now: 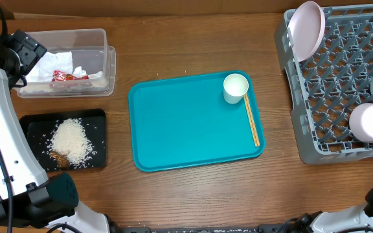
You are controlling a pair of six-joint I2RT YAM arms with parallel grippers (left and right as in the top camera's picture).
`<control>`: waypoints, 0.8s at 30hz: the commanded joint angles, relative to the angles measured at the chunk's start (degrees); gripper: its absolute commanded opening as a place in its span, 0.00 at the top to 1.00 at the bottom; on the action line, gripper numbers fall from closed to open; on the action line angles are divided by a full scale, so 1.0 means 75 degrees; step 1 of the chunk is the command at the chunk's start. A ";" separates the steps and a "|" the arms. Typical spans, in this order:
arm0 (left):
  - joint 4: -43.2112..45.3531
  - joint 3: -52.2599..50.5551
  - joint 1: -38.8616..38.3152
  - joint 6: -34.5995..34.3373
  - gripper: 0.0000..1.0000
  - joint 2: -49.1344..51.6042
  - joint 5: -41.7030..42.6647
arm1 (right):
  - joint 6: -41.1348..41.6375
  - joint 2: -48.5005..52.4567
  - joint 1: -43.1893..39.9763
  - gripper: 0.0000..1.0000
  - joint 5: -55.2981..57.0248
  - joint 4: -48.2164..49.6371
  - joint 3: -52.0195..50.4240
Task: Sort waste into correct bins and load items into the dishwasher
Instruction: 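Open the right gripper to release the bowl and withdraw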
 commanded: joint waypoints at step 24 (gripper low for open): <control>0.0026 -0.0006 -0.0052 0.0140 0.00 0.0067 -0.0099 | -0.1335 -0.0533 0.6041 0.46 0.0772 -0.0597 0.0207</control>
